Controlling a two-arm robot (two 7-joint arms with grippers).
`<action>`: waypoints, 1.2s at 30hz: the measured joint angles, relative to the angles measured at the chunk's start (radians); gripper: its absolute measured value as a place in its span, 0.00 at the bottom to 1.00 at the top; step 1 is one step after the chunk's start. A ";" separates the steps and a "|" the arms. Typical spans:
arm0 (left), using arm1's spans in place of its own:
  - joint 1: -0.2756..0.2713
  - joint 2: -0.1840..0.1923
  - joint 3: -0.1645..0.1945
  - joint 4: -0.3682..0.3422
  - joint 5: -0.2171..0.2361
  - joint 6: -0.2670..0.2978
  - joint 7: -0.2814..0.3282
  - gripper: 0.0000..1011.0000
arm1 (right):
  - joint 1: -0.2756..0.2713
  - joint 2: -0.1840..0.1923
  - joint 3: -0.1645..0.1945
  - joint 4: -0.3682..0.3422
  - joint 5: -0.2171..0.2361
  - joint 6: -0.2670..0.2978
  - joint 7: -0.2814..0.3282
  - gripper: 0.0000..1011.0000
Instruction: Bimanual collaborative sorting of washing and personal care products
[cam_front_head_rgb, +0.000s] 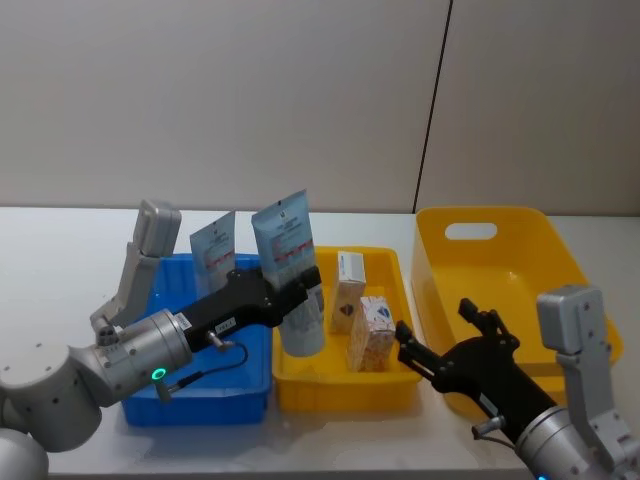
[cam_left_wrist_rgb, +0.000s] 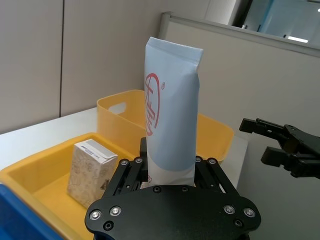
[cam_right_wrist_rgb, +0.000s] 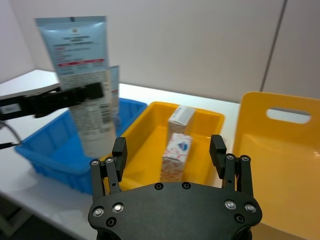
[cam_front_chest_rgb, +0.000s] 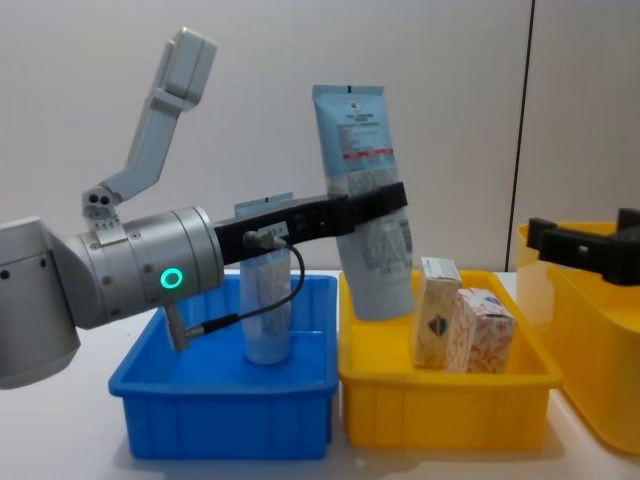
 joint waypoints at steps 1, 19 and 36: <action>-0.002 -0.001 0.001 0.003 -0.001 0.000 -0.003 0.33 | 0.000 0.000 0.000 0.000 0.000 0.000 0.000 0.99; -0.026 -0.010 0.018 0.044 -0.012 0.008 -0.050 0.33 | 0.030 0.072 -0.040 -0.063 0.082 0.187 0.124 0.99; -0.032 -0.012 0.022 0.053 -0.015 0.010 -0.060 0.33 | 0.121 -0.014 -0.140 0.016 -0.023 0.205 0.034 0.99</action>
